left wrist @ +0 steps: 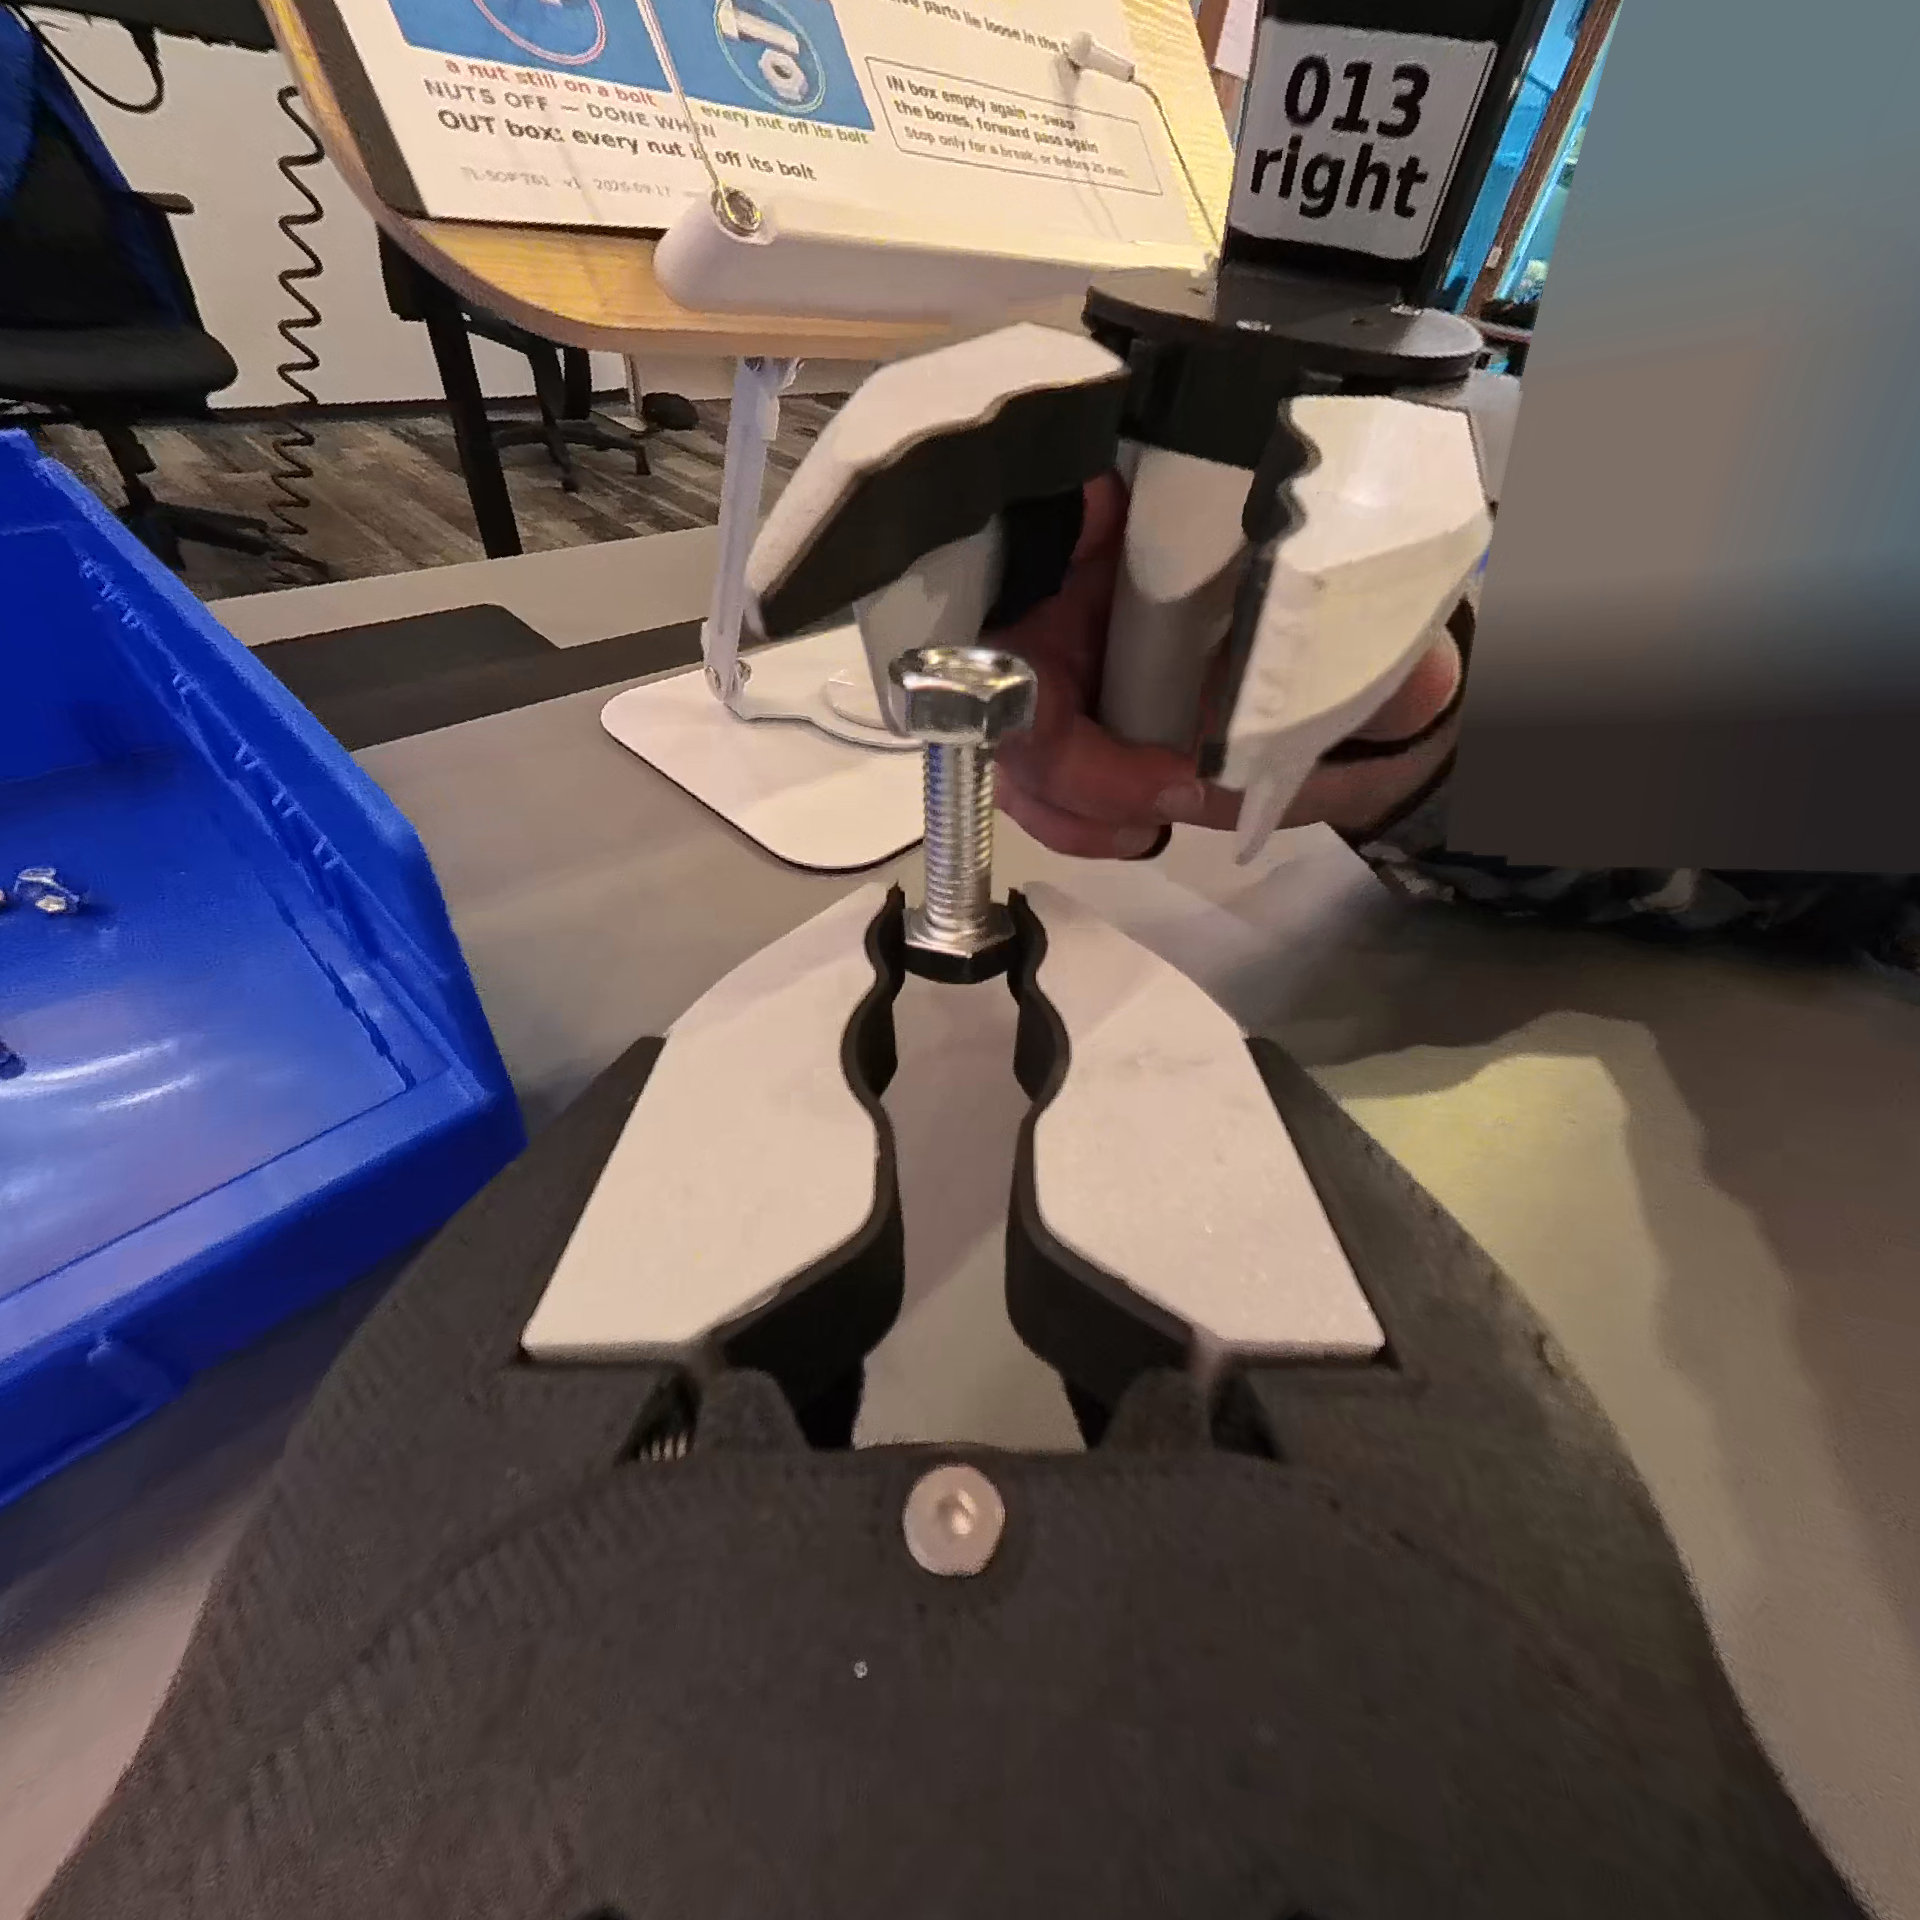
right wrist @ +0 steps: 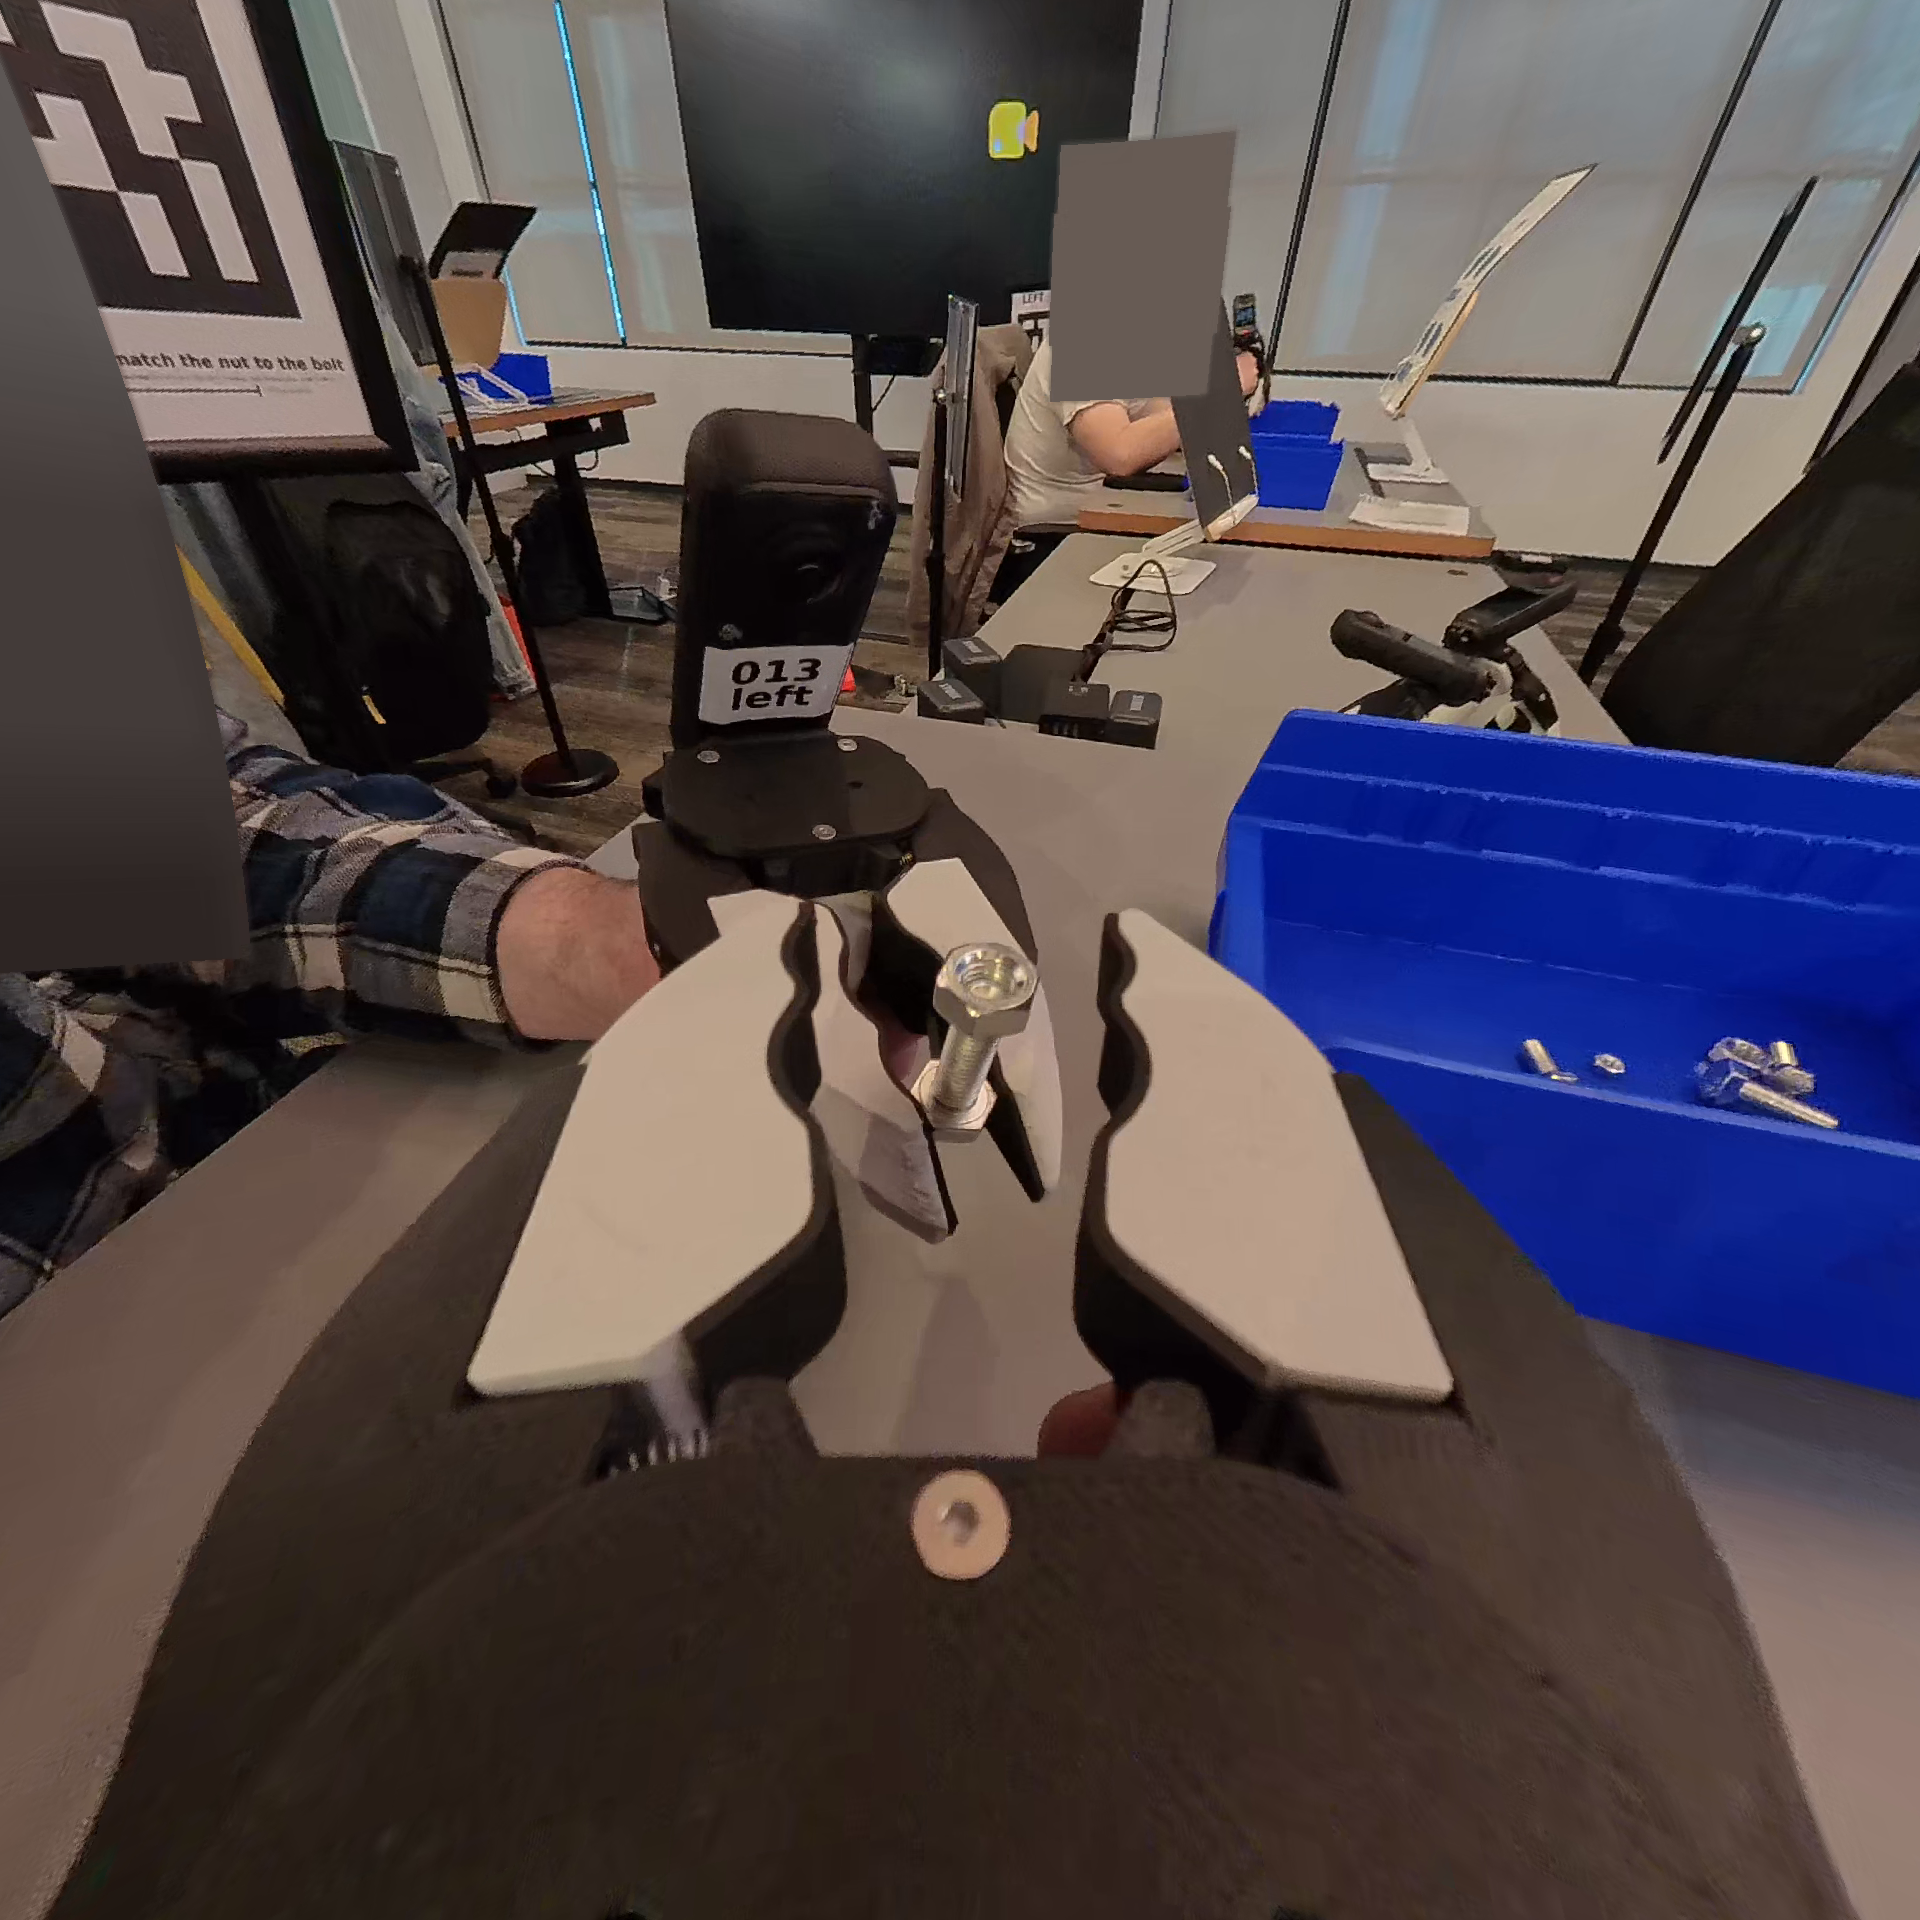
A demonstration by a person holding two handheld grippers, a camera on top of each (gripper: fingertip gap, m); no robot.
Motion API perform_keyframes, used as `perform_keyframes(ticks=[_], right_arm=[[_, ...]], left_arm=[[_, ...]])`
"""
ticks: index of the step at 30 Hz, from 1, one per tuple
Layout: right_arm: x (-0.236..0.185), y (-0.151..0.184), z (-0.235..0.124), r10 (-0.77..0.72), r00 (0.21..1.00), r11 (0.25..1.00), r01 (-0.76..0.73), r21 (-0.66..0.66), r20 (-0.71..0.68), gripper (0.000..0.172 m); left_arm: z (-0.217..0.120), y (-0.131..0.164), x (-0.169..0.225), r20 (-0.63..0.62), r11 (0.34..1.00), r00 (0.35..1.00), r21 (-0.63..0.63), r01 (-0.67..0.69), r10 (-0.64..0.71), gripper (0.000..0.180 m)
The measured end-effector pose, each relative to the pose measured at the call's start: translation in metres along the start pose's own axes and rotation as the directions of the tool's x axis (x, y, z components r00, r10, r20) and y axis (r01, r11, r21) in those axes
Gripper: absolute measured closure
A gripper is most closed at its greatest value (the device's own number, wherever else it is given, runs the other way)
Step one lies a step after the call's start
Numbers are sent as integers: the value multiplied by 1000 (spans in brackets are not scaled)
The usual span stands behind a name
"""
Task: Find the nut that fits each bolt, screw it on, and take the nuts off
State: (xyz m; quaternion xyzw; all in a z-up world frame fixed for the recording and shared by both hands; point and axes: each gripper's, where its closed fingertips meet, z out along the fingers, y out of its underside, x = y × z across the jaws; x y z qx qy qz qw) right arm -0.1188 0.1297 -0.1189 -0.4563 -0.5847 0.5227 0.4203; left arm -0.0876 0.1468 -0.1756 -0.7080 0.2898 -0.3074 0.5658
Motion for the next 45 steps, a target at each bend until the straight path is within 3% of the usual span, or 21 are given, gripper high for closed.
perform_keyframes(ticks=[3, 9, 17, 24, 32, 36, 45], right_arm=[[-2, 0, -1, -27, 1000, 1000, 27, -3, 3, 134], [-3, 5, 2, -25, 1000, 999, 25, -23, 7, 130], [-4, 4, 1, -37, 999, 999, 37, -18, 9, 150], [-5, 5, 0, -33, 999, 999, 33, -14, 24, 152], [-22, -1, -4, -27, 987, 1000, 25, 16, 156, 152], [-22, -3, -5, 0, 985, 999, -8, 43, 174, 152], [-4, 1, -1, 19, 999, 998, -21, 56, 27, 153]], left_arm=[[1, 0, 2, 2, 1000, 1000, -8, -27, 27, 162], [2, 0, 7, -11, 999, 999, -10, -48, 48, 162], [3, 0, 8, -12, 998, 998, -12, -62, 62, 162], [4, 1, 11, -24, 998, 998, -18, -67, 66, 162], [1, -2, 31, -187, 1000, 982, 4, -29, 29, 163], [1, -4, 29, -144, 998, 987, 10, -67, 68, 163], [1, -2, 5, 67, 988, 986, -27, -151, 152, 163]])
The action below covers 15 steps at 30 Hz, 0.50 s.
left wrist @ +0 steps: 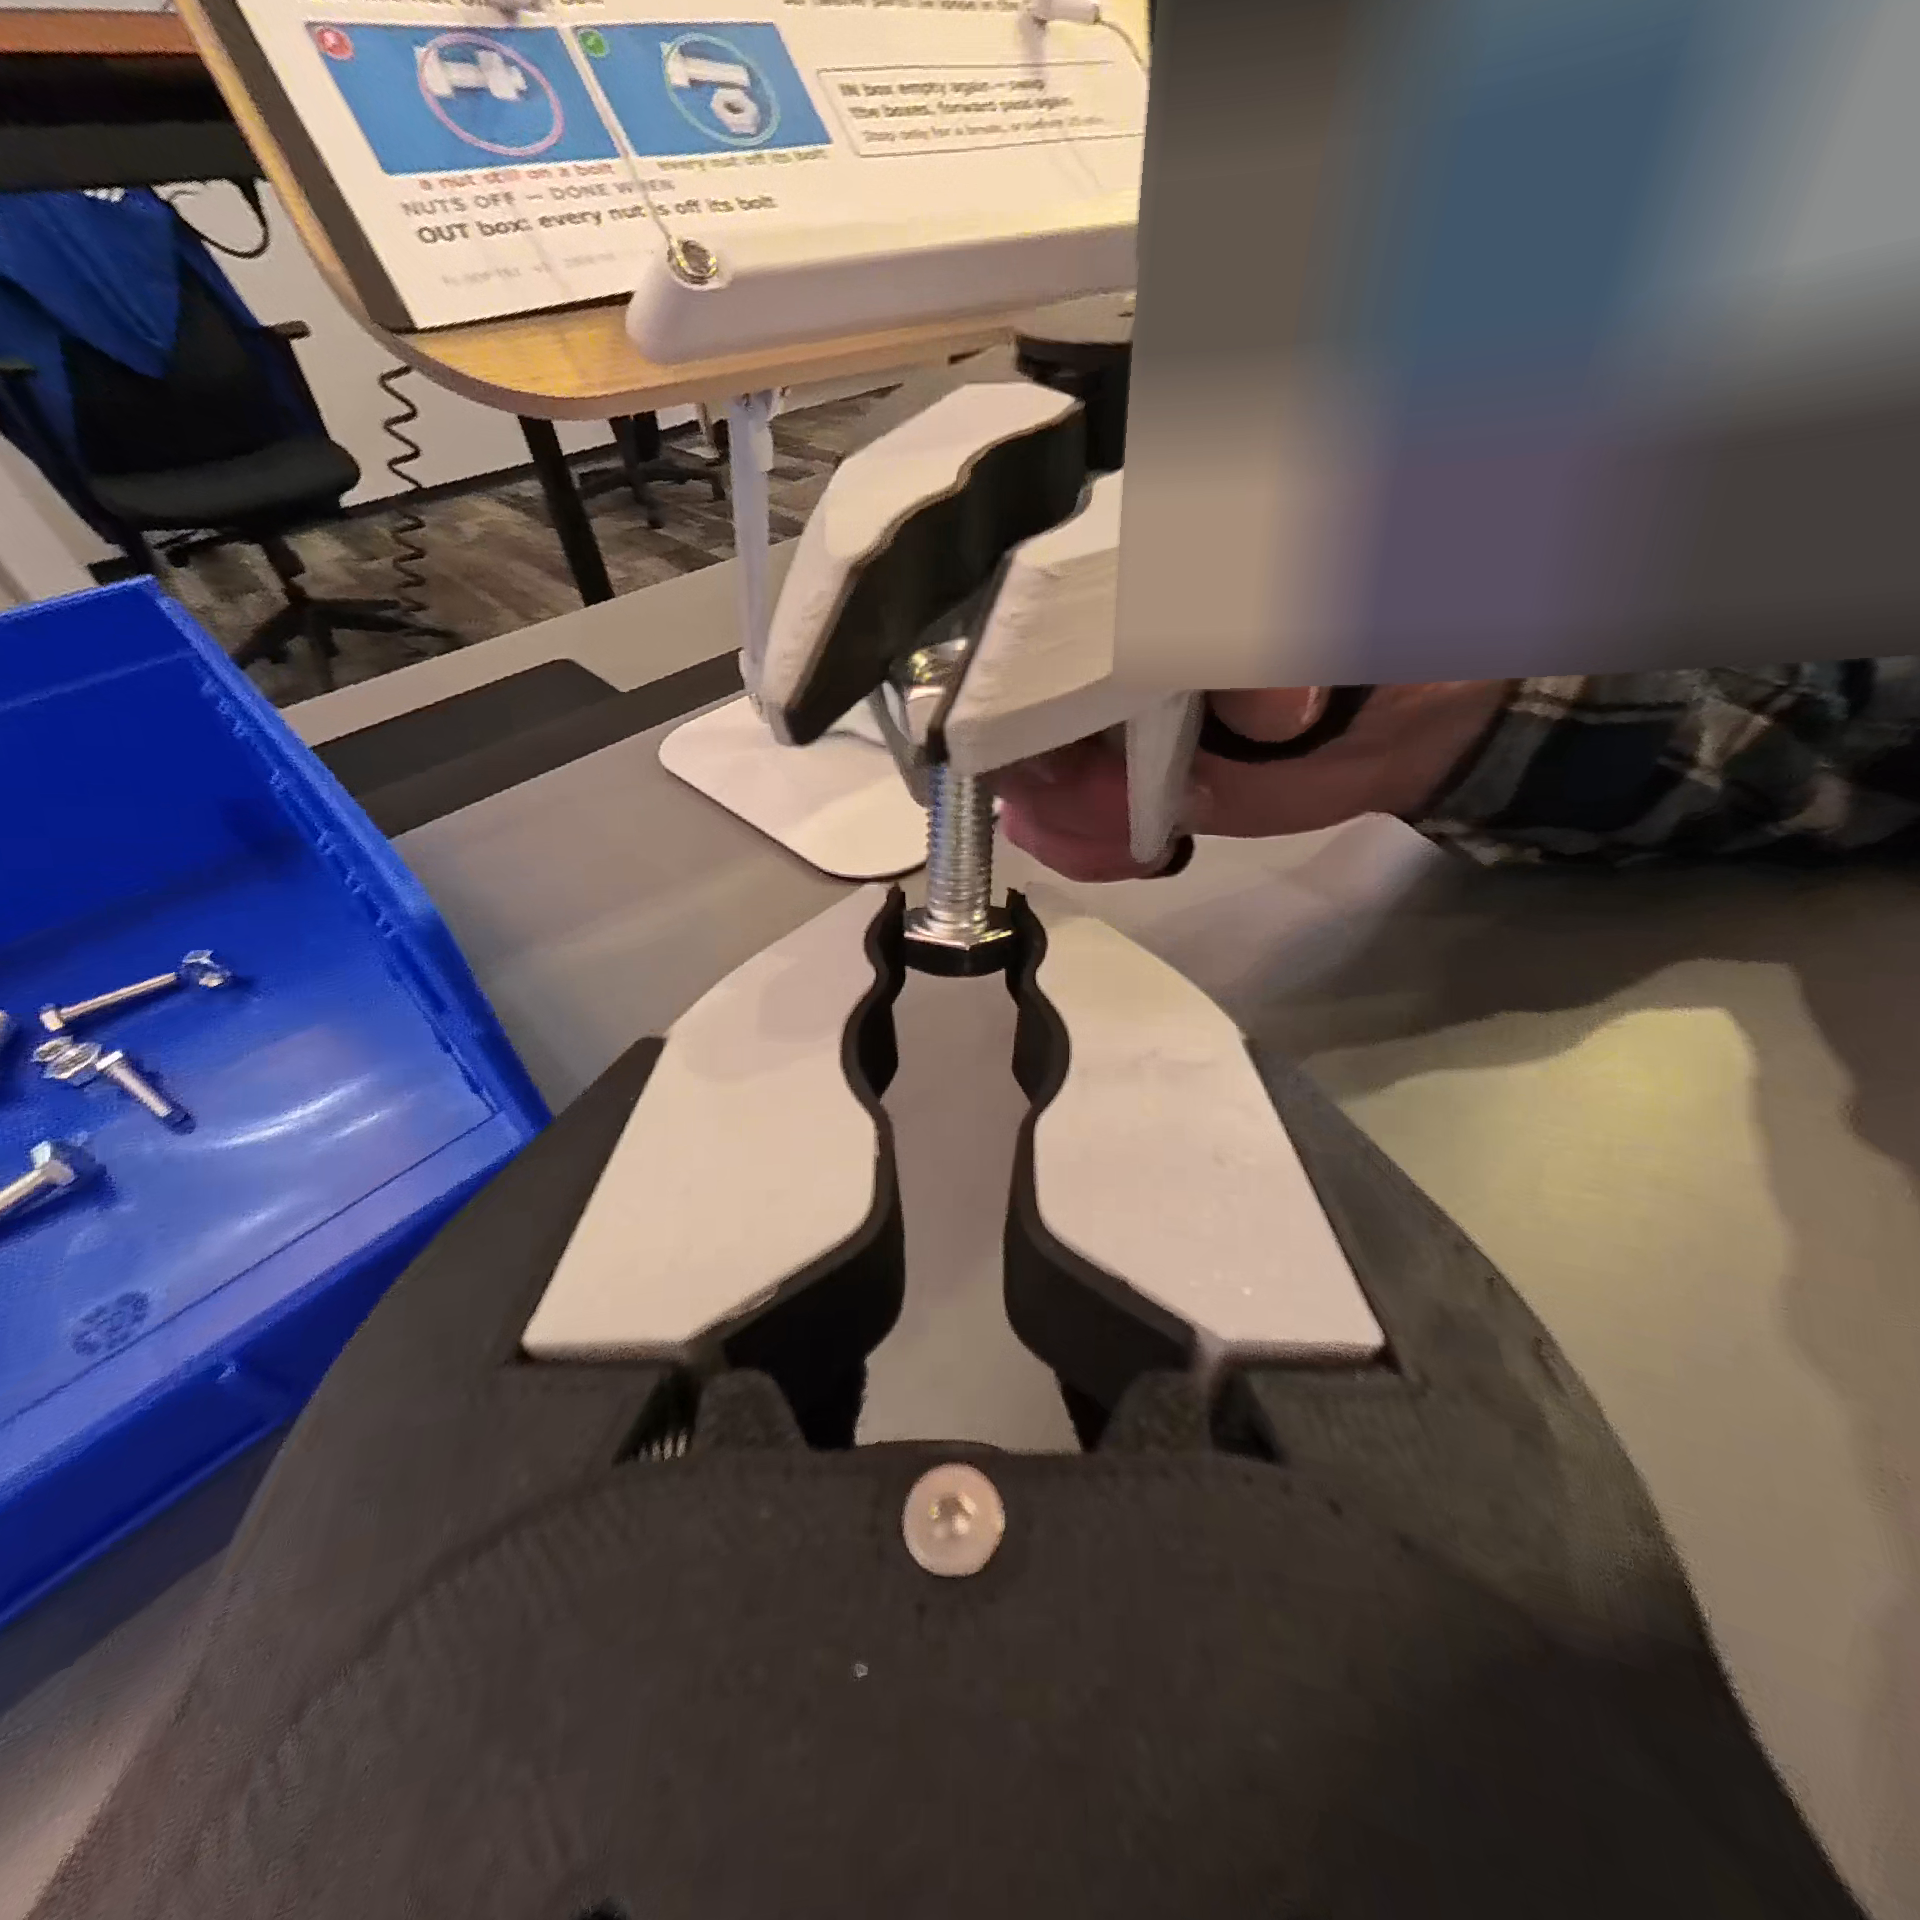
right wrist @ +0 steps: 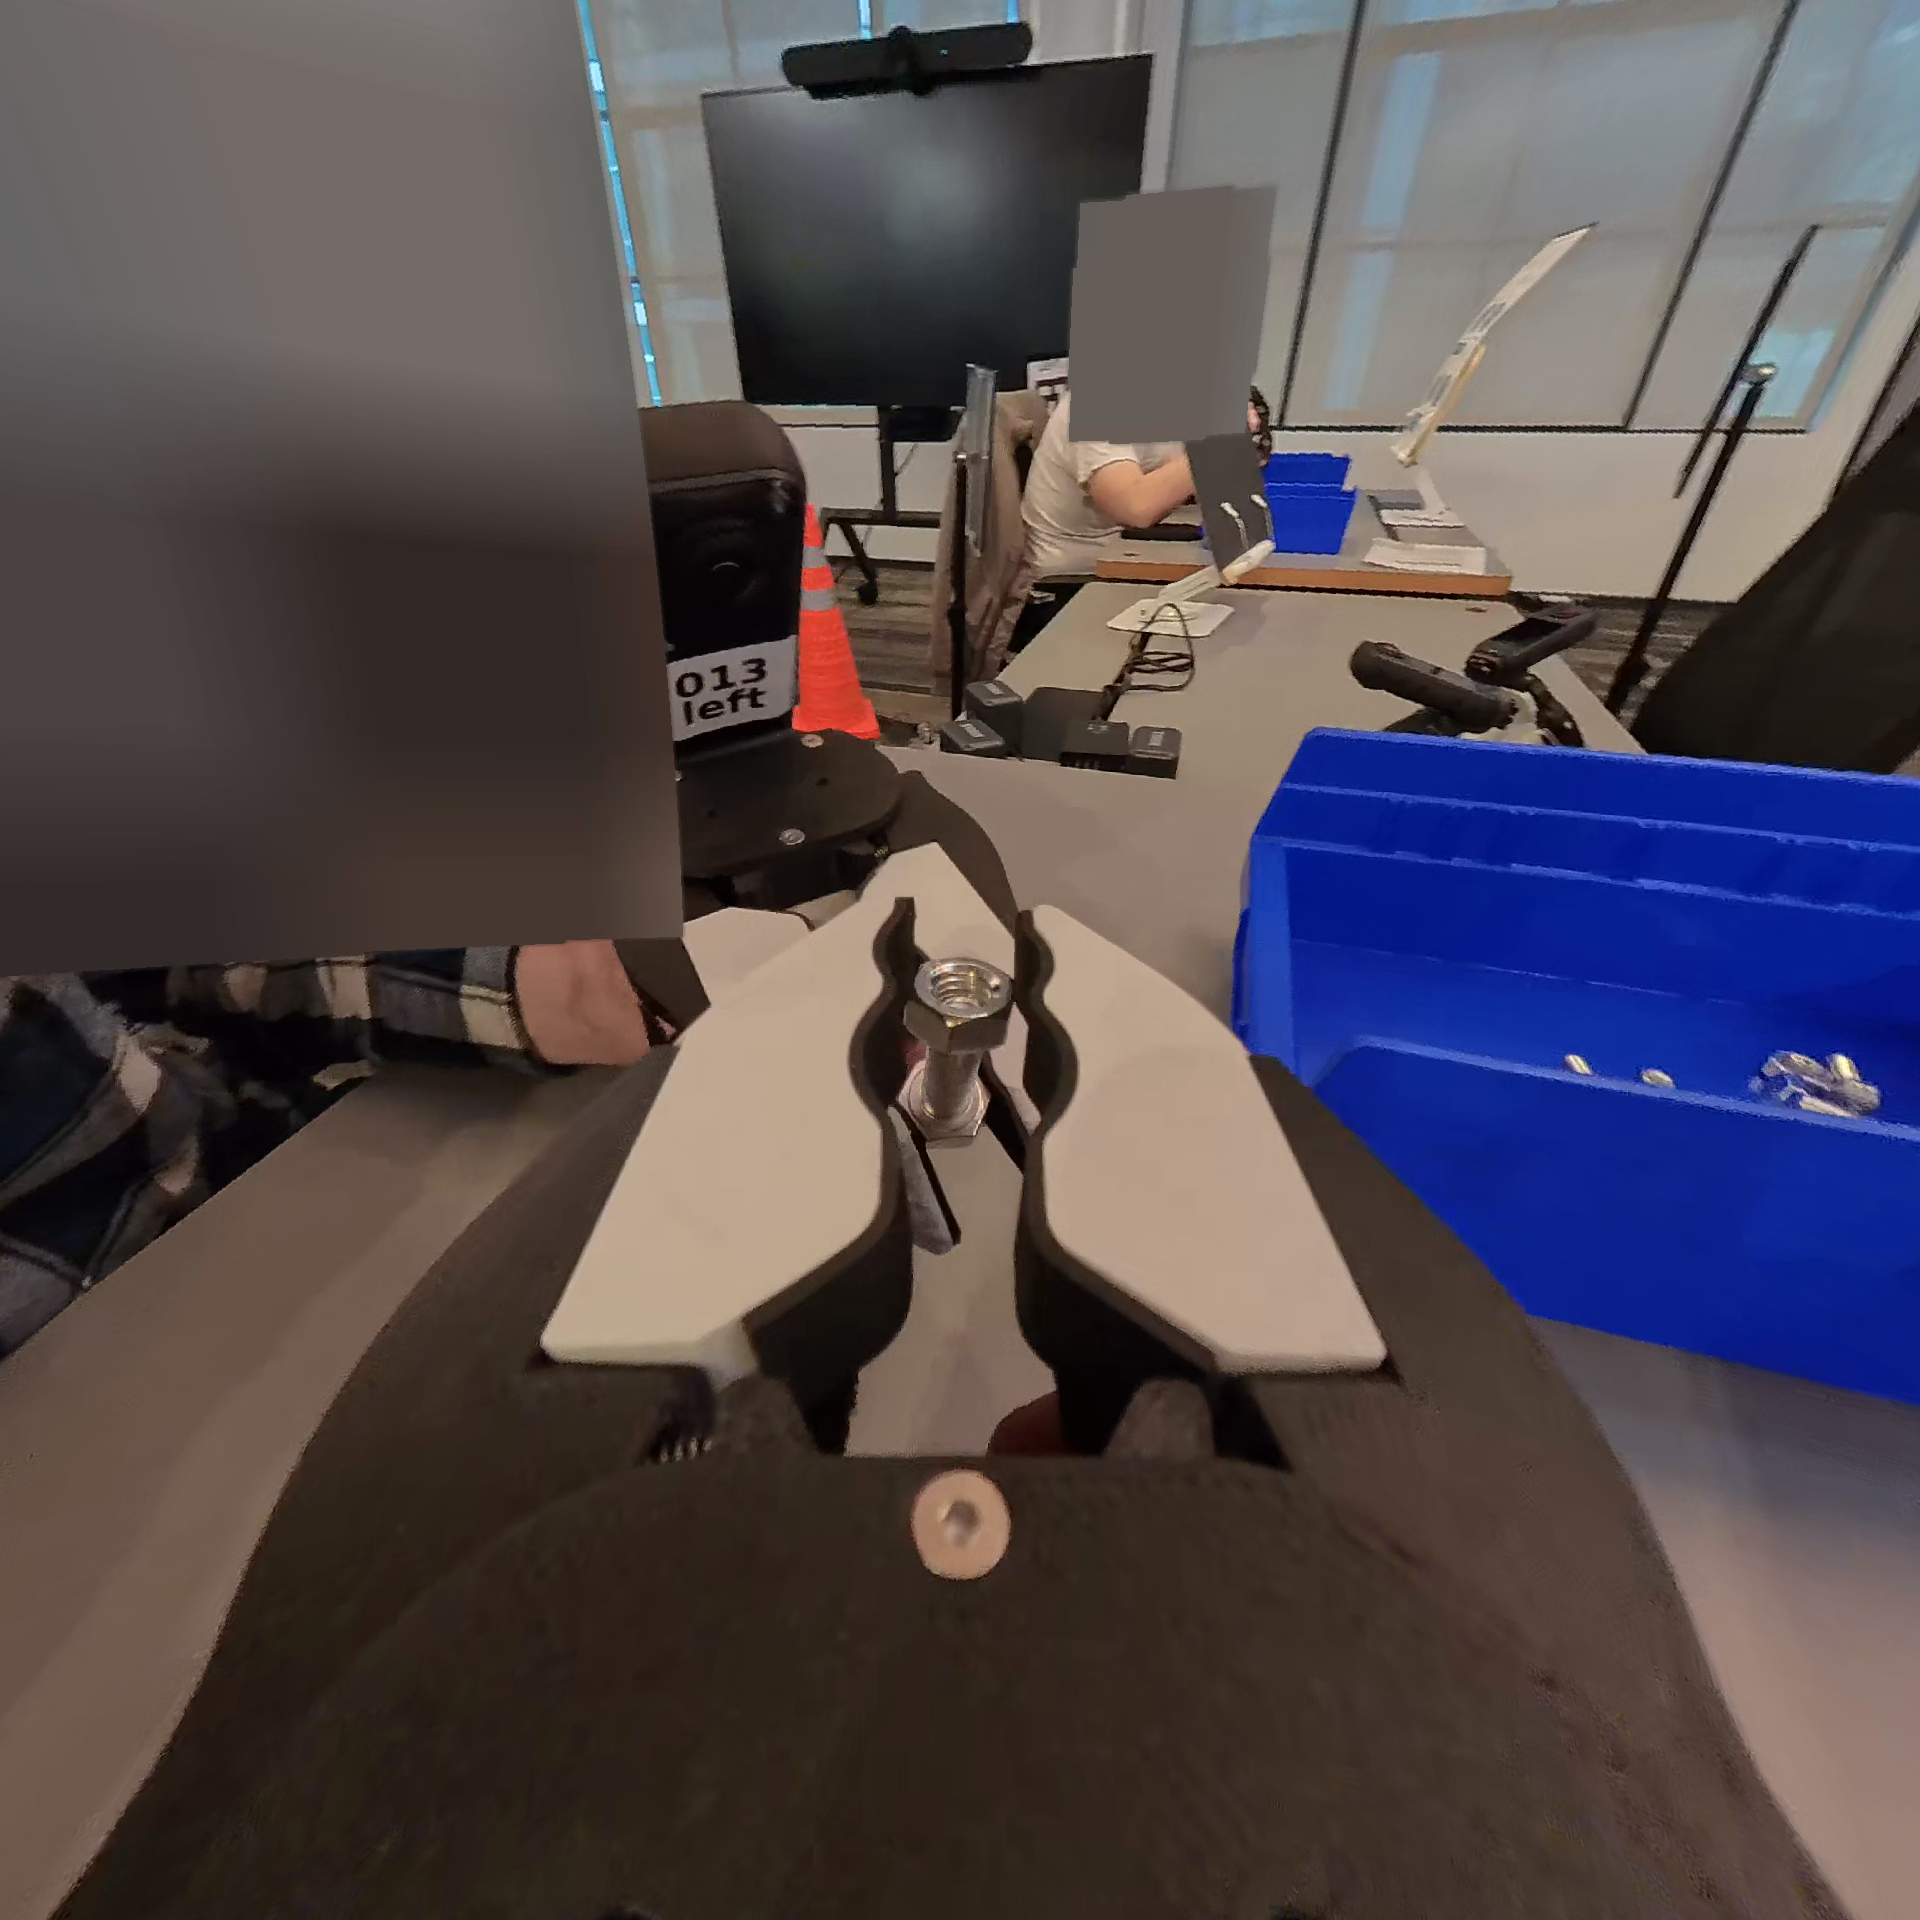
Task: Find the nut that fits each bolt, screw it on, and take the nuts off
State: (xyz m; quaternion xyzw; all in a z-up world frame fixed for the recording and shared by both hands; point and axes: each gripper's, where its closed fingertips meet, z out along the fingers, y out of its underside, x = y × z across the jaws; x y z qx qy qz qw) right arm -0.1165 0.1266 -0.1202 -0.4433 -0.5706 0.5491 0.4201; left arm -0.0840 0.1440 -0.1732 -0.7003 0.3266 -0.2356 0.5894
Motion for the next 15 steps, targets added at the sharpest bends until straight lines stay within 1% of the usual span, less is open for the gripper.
perform_keyframes(ticks=[2, 5, 6, 7, 8, 15], right_arm=[[4, 3, 1, 9, 999, 1000, -9, -4, -34, 153], [6, 2, 2, -6, 997, 1000, 6, 2, -73, 151], [6, 1, 2, -16, 997, 1000, 16, -1, -80, 144], [5, 0, 2, -18, 997, 1000, 18, -6, -79, 128], [5, 0, 3, -15, 997, 1000, 15, -7, -75, 118], [-3, 3, 5, 8, 1000, 1000, -8, -16, -4, 114]], left_arm=[[1, 4, -4, 27, 1000, 1000, -21, -10, 10, 163], [2, 3, -3, 9, 1000, 1000, -7, 21, -21, 162], [2, 3, -4, 5, 1000, 1000, -6, 28, -28, 162], [2, 3, -4, 7, 1000, 1000, -8, 28, -28, 162], [2, 3, -4, 7, 1000, 1000, -7, 27, -27, 162], [3, 3, -1, -2, 1000, 1000, -10, 17, -17, 162]])
